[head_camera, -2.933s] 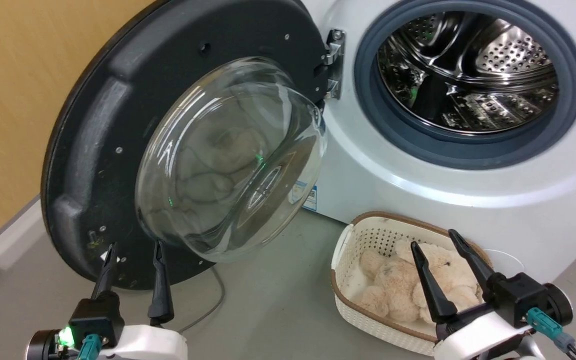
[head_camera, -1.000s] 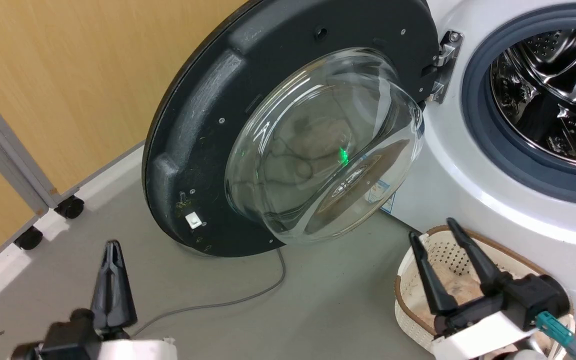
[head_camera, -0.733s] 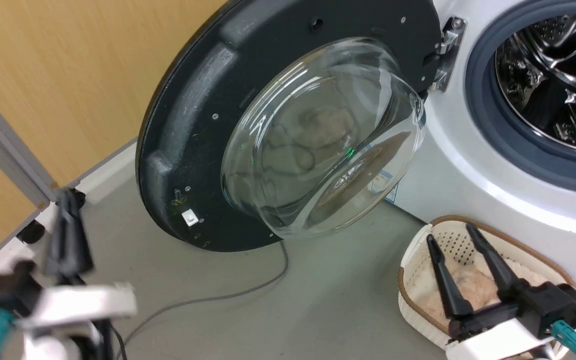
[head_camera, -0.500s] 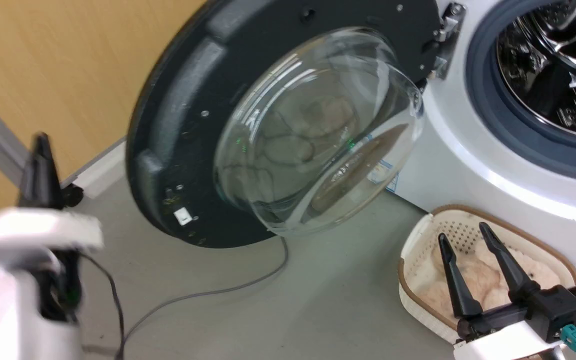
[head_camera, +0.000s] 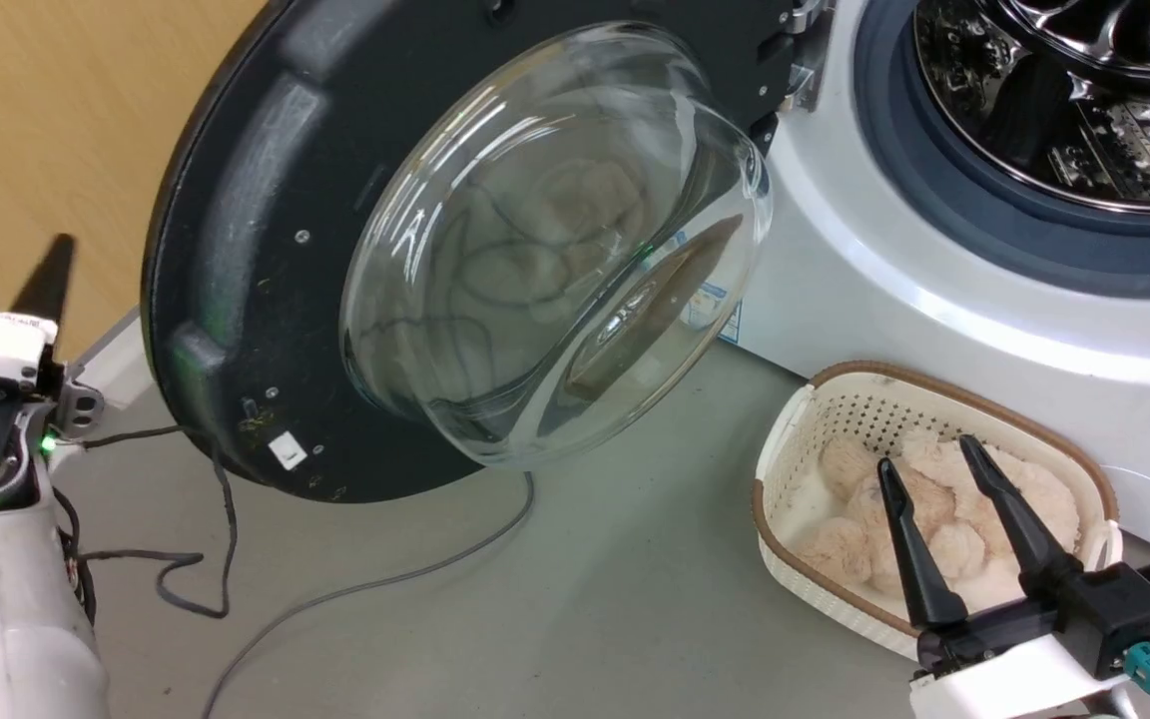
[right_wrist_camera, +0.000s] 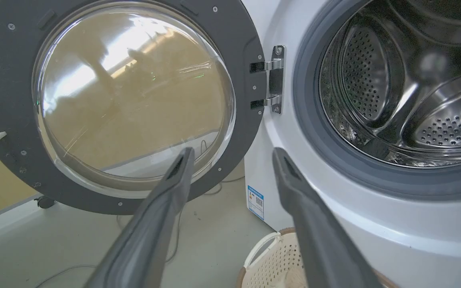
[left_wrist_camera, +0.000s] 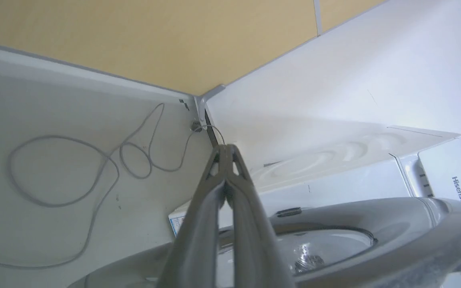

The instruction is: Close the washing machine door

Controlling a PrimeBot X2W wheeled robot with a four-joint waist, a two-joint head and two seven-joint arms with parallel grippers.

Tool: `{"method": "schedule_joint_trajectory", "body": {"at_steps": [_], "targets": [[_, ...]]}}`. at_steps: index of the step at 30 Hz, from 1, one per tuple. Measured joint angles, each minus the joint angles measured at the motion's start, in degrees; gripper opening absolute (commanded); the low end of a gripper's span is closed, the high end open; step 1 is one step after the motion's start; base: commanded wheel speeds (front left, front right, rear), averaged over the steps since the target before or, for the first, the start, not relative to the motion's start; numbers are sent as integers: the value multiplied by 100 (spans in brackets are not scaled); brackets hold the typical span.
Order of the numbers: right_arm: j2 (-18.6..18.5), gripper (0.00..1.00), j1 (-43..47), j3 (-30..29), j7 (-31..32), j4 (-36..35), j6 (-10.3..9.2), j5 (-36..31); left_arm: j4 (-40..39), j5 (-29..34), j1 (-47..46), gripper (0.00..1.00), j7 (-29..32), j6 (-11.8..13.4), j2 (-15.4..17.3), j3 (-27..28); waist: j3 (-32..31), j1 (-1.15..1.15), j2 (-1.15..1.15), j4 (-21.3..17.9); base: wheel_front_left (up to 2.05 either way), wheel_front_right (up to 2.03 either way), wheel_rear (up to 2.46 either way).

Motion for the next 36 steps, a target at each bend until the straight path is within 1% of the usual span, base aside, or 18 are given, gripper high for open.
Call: {"method": "schedule_joint_trajectory", "body": {"at_steps": [4,8,15,16,18,20,24,28,32,36], "targets": [[1,100,-7,-9,0,1,0,0,51,-477,-23,0,877,-88,5,1,-32,0,0,-34,0,0,0],[12,100,-8,-42,0,15,0,1,-133,-787,69,0,1595,-209,4,-88,-115,0,0,-35,0,0,0],[130,100,-4,-137,0,71,0,5,-873,-1201,692,0,2710,-307,-30,-311,-343,0,0,-47,0,0,0],[185,100,20,-237,0,79,0,12,-1260,-1400,994,0,3108,-315,-130,-409,-466,0,0,-74,0,0,0],[212,100,31,-301,0,85,0,14,-1541,-1432,1209,0,3345,-311,-175,-534,-543,0,0,-100,0,0,0],[235,100,50,-364,0,91,0,16,-1811,-1438,1435,0,3534,-275,-258,-660,-613,0,0,-140,0,0,0],[292,100,125,-527,0,89,0,30,-2368,-1447,1928,0,3805,-114,-534,-934,-735,-1,0,-268,0,0,0],[323,100,173,-673,0,102,0,63,-2758,-1658,2421,0,3980,3,-779,-1211,-805,-1,0,-454,0,0,0],[338,100,172,-700,0,99,0,63,-3049,-1842,2884,0,3967,73,-859,-1592,-812,-1,0,-710,0,0,0],[347,100,170,-701,0,100,0,63,-3196,-2151,3197,0,3713,88,-909,-2105,-770,-1,0,-1015,0,0,0]]}}
